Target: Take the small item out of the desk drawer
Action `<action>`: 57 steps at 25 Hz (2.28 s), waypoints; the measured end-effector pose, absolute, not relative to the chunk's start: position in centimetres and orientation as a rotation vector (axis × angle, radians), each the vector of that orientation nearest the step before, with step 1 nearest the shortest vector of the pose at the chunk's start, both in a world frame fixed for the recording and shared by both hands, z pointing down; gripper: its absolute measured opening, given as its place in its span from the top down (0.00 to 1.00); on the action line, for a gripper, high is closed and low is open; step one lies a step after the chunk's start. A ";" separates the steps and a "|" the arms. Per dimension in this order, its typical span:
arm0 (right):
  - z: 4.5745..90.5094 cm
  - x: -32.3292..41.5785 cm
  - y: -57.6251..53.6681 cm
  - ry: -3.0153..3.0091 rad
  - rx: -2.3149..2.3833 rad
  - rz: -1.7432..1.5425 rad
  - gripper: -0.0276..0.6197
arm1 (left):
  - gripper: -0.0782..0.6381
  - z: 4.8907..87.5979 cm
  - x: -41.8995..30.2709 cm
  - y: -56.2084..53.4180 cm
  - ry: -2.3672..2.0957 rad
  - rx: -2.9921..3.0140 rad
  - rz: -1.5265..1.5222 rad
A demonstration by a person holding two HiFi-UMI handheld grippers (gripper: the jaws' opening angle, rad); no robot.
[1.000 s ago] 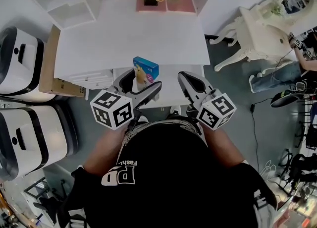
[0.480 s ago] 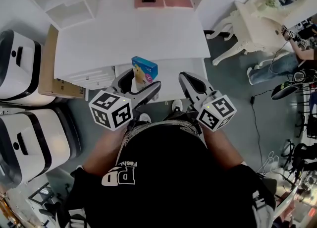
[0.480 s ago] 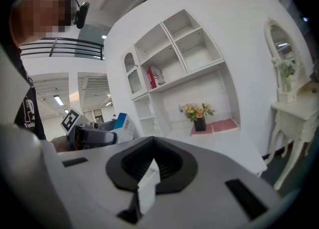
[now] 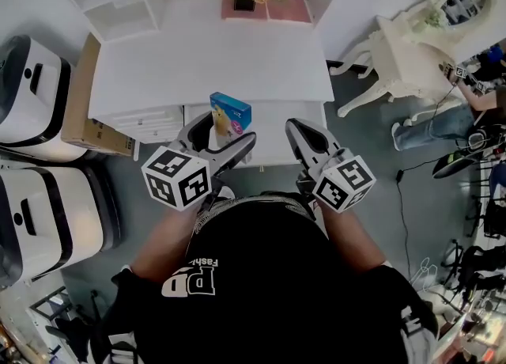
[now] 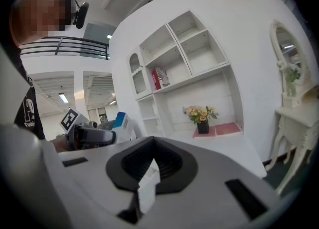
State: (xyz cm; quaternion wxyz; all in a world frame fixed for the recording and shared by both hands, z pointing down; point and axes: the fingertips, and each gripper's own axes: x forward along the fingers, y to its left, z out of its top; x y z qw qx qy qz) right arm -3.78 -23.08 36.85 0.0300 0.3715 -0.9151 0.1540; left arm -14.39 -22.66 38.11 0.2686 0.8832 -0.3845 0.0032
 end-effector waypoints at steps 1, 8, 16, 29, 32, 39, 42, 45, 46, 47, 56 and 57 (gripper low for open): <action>36.8 -3.8 -23.0 -2.825 1.130 0.471 0.94 | 0.30 38.0 -14.4 -22.6 -1.050 2.379 0.004; 36.3 -0.8 -21.4 -2.834 1.045 0.477 0.94 | 0.30 37.2 -11.4 -21.2 -1.107 2.347 -0.014; 37.0 3.7 -18.9 -2.857 1.017 0.507 0.94 | 0.30 37.2 -6.7 -18.5 -1.136 2.345 0.004; 37.3 9.7 -12.9 -2.868 0.992 0.502 0.94 | 0.30 36.6 -0.8 -13.8 -1.185 2.338 -0.005; 37.5 11.0 -11.0 -2.869 0.983 0.507 0.95 | 0.30 36.6 0.5 -11.9 -1.188 2.328 -0.018; 38.4 11.0 -7.2 -2.870 0.958 0.499 0.95 | 0.30 37.1 1.1 -7.5 -1.201 2.325 -0.006; 38.5 11.4 -7.9 -2.888 0.981 0.531 0.95 | 0.30 37.4 1.1 -7.5 -1.211 2.318 0.008; 38.5 11.9 -8.2 -2.909 0.978 0.550 0.95 | 0.30 37.7 1.2 -7.5 -1.233 2.305 0.017; 38.4 11.9 -8.1 -2.914 0.968 0.556 0.95 | 0.30 37.8 1.1 -7.6 -1.239 2.298 0.015; 38.3 11.8 -7.9 -2.918 0.957 0.561 0.95 | 0.30 37.7 1.0 -7.6 -1.242 2.291 0.010; 36.8 10.7 -7.2 -2.940 0.996 0.553 0.95 | 0.30 36.2 0.8 -7.3 -1.173 2.340 0.006; 36.7 10.4 -7.1 -2.932 1.004 0.546 0.95 | 0.30 35.9 0.5 -7.2 -1.168 2.347 0.007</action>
